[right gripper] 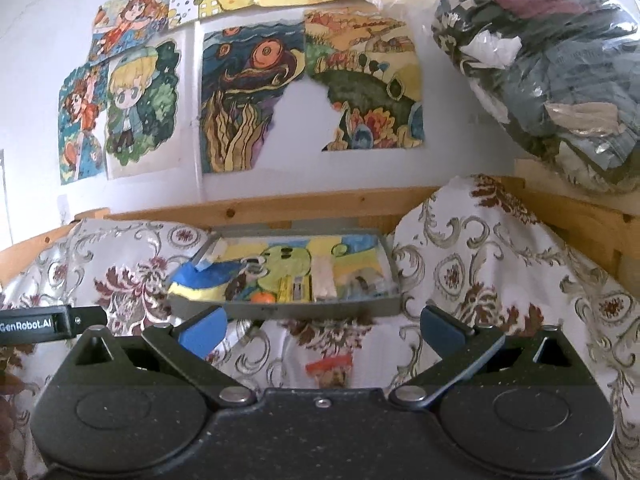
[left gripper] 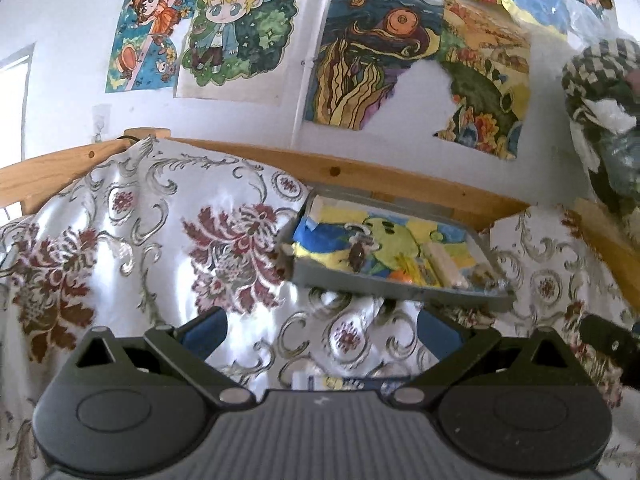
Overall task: Organize snacks
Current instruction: 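Raise both open tools from the tray and move back over the snacks, then move right tool toward brown dried strip while left tool approaches blue-and-white tube packet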
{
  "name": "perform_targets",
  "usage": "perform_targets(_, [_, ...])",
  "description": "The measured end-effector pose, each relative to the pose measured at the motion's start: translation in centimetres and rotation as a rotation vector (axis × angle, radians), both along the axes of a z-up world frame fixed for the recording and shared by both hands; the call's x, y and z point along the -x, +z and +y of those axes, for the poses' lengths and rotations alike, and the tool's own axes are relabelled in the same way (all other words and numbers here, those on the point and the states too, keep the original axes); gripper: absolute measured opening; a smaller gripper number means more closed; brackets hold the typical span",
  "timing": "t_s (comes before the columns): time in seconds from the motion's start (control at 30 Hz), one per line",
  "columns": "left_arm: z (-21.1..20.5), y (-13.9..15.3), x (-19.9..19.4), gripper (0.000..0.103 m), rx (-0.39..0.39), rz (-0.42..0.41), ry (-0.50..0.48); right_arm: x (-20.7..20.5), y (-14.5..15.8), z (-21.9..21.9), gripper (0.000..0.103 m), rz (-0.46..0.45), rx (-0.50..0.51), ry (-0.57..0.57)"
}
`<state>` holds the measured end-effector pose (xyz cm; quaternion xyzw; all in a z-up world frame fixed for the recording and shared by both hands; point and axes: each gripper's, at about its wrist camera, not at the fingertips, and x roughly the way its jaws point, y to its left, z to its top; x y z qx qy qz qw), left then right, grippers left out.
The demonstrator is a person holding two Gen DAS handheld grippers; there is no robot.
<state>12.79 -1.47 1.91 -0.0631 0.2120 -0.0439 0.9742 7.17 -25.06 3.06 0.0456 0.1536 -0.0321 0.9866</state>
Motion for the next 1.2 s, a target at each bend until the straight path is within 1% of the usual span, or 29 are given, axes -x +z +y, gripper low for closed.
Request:
perform_targets(0.2, [0.8, -1.3, 1.3, 0.103, -0.041, 0.030, 0.010, 1.0, -0.9, 0.8, 0.102, 0.063, 0.009, 0.007])
perform_targets(0.3, [1.1, -2.0, 1.6, 0.103, -0.042, 0.065, 0.013, 1.2, -1.4, 1.5, 0.102, 0.097, 0.035, 0.005])
perform_targets(0.4, [1.1, -2.7, 1.8, 0.103, -0.073, 0.110, 0.009, 1.2, -1.8, 2.1, 0.102, 0.125, 0.065, 0.008])
perform_targets(0.5, [1.3, -3.3, 2.0, 0.103, -0.096, 0.151, 0.013, 1.2, -2.3, 2.5, 0.102, 0.158, 0.073, 0.015])
perform_targets(0.6, [1.3, -3.8, 2.0, 0.103, -0.099, 0.184, 0.021, 0.9, -2.7, 2.7, 0.102, 0.192, 0.078, 0.024])
perform_targets(0.7, [1.4, -3.9, 2.1, 0.103, -0.098, 0.200, 0.023, 0.7, -3.1, 3.1, 0.102, 0.230, 0.086, 0.042])
perform_targets(0.93, [1.0, -4.4, 2.1, 0.103, -0.130, 0.243, 0.016, 0.1, -3.8, 3.7, 0.102, 0.283, 0.097, 0.078])
perform_targets(1.2, [1.0, -4.9, 1.7, 0.103, -0.131, 0.294, 0.013, -0.5, -4.4, 4.0, 0.102, 0.338, 0.091, 0.099])
